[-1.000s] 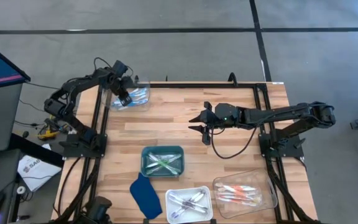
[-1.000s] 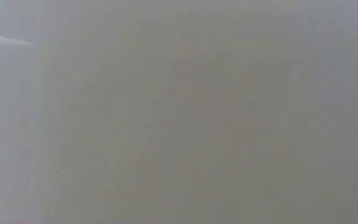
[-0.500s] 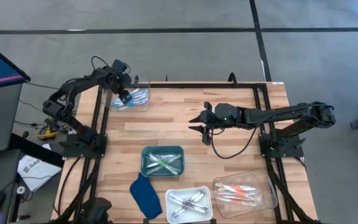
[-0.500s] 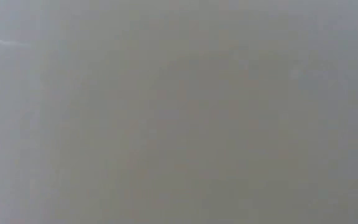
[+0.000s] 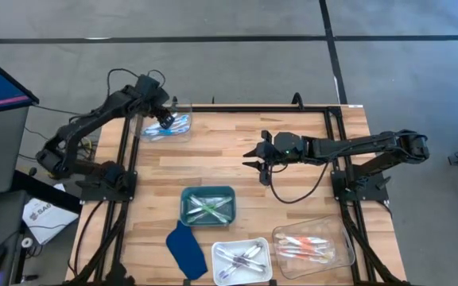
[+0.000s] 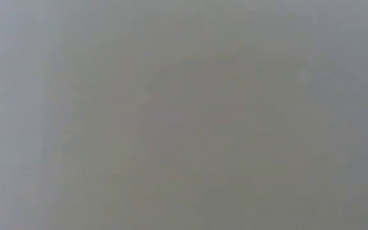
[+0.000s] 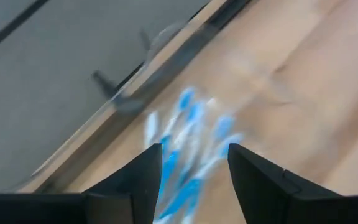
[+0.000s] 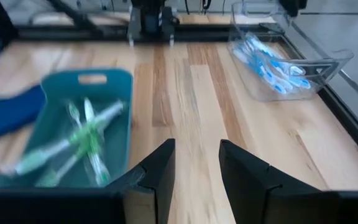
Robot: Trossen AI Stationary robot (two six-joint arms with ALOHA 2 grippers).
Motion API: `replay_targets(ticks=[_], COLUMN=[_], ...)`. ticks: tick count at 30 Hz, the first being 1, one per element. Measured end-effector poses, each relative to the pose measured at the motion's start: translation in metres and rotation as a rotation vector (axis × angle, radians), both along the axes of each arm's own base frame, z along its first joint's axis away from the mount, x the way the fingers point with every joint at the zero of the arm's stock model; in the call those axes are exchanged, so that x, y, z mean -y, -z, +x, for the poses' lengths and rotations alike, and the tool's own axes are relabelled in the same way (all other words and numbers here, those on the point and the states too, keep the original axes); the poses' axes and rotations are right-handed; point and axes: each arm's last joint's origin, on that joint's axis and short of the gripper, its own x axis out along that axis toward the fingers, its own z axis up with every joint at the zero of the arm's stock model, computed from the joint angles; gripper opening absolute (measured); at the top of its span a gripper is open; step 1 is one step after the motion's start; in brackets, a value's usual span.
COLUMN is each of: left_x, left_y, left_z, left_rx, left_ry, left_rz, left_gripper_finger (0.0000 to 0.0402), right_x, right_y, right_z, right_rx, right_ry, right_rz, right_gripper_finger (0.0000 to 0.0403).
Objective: Pick & Place Toothbrushes
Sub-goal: Move the green bin to the top of the table
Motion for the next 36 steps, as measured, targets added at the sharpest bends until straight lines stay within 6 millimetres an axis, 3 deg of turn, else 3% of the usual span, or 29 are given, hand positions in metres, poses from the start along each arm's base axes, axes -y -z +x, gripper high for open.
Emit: replay_targets(ticks=[5,12,16,21,29,36], left_x=[0.030,0.074,0.097,0.114,0.124,0.129], left_y=[-0.021,-0.041,-0.039,-0.011,0.057,0.078], left_z=[0.012,0.029,0.034,0.042,0.048,0.051], left_rx=[0.108,0.201,0.254,0.370,0.527,0.626], left_ry=[0.074,0.253,0.349,0.444,0.450,0.415], left_rz=[0.034,0.081,0.106,0.185,0.219,0.082], left_gripper_finger=[0.0175,0.0177,0.0175,0.0179,0.0178,0.0176], right_x=[0.002,0.014,0.020,0.031,0.037,0.039], right_y=[0.007,0.007,0.007,0.004,0.002,0.002], right_z=[-0.004,-0.006,-0.006,-0.006,-0.006,-0.007], right_rx=[-0.099,-0.104,-0.104,-0.055,-0.041,-0.044], right_ry=[-0.050,-0.008,0.014,0.077,0.099,0.102], right_rz=[-0.098,-0.093,-0.090,-0.051,-0.051,-0.061], right_gripper_finger=[0.0118,0.0118,0.0118,0.0118,0.0118,0.0118])
